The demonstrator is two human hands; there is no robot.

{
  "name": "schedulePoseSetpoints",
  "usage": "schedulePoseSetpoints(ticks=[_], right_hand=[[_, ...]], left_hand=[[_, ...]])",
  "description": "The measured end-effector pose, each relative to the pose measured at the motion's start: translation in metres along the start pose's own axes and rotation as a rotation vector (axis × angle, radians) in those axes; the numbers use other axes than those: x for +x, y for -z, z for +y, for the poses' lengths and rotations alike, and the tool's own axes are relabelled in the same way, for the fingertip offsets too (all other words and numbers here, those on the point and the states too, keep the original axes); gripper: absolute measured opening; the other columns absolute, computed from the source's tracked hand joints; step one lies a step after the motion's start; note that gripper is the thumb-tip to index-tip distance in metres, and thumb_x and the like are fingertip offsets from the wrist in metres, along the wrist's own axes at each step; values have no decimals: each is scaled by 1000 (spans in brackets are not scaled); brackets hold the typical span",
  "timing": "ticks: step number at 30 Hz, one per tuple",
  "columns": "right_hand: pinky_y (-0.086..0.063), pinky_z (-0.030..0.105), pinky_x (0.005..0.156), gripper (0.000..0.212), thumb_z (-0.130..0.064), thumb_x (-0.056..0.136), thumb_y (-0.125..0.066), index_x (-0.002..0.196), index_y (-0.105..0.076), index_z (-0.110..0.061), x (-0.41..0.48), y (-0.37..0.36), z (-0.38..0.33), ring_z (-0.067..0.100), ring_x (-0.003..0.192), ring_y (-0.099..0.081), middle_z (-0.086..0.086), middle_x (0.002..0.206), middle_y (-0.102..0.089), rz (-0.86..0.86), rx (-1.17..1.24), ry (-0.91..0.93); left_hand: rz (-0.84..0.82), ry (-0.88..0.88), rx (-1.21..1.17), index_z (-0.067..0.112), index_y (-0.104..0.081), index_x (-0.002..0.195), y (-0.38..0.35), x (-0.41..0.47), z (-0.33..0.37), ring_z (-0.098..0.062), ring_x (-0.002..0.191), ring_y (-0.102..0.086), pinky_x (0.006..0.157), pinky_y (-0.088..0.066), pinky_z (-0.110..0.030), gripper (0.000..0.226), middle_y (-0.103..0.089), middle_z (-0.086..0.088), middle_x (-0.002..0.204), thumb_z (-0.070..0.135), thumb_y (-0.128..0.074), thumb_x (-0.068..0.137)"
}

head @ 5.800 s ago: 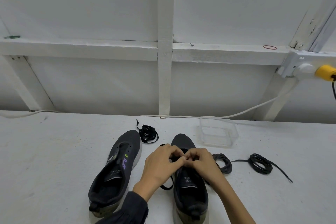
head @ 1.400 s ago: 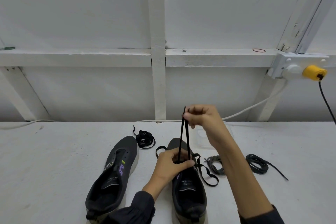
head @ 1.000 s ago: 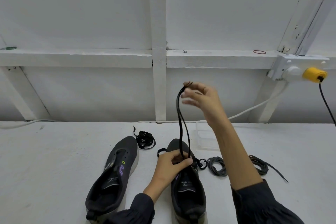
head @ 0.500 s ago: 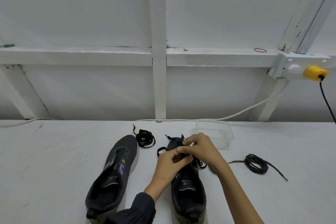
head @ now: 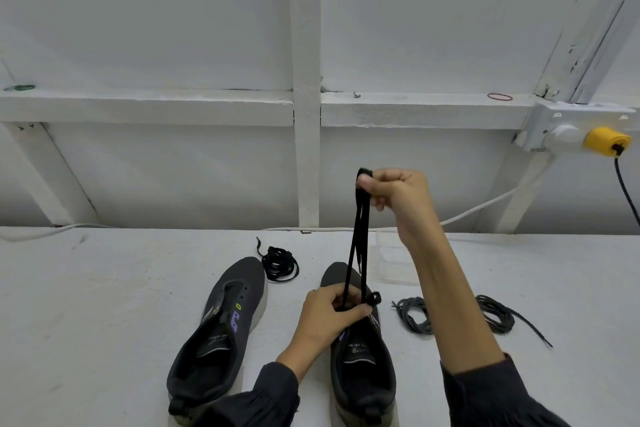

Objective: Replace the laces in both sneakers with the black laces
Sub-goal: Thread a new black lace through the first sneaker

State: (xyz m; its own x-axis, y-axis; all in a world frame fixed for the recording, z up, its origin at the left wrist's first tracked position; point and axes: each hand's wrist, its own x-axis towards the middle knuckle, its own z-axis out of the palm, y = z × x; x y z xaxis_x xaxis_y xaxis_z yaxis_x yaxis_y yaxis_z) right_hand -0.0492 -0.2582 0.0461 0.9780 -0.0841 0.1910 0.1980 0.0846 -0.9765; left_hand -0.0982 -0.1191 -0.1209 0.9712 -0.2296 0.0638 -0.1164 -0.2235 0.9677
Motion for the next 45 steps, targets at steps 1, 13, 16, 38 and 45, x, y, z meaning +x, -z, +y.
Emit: schedulePoseSetpoints(ticks=[1, 13, 16, 38, 45], right_hand=[[-34, 16, 44, 12, 4, 81, -69, 71, -65, 8, 5, -2, -4, 9, 42, -43, 5, 54, -57, 19, 32, 14], [-50, 25, 50, 53, -52, 89, -63, 86, -71, 0, -10, 36, 60, 22, 61, -69, 15, 81, -73, -429, -825, -473], [-42, 19, 52, 43, -54, 85, -65, 76, -74, -14, -32, 36, 76, 14, 59, -62, 5, 69, -67, -544, -770, -470], [-31, 15, 46, 29, -3, 84, -70, 57, -70, -14, -15, -1, 18, 9, 46, -42, 6, 70, -67, -15, 57, -106], [-34, 13, 47, 19, -3, 86, -68, 68, -71, -8, -6, -6, 6, 7, 52, -42, 0, 69, -69, -24, 170, -107]], left_hand=[[-2, 0, 2, 27, -74, 78, 0, 0, 1, -7, 77, -67, 78, -55, -27, 9, -72, 8, 77, 24, -82, 74], [-47, -15, -46, 14, -73, 81, 7, 5, 10, -8, 76, -65, 76, -51, -25, 9, -72, -7, 79, 22, -74, 84], [-37, -47, -8, 22, -76, 89, 5, 7, 15, -7, 79, -69, 77, -54, -23, 7, -74, 3, 80, 18, -75, 83], [-22, 57, 139, 41, -67, 99, 2, 2, 3, 5, 100, -61, 95, -51, -33, 49, -68, 25, 101, 63, -77, 58], [-37, 71, 140, 41, -61, 100, 2, -3, 5, 1, 101, -61, 95, -50, -36, 47, -66, 22, 102, 66, -72, 62]])
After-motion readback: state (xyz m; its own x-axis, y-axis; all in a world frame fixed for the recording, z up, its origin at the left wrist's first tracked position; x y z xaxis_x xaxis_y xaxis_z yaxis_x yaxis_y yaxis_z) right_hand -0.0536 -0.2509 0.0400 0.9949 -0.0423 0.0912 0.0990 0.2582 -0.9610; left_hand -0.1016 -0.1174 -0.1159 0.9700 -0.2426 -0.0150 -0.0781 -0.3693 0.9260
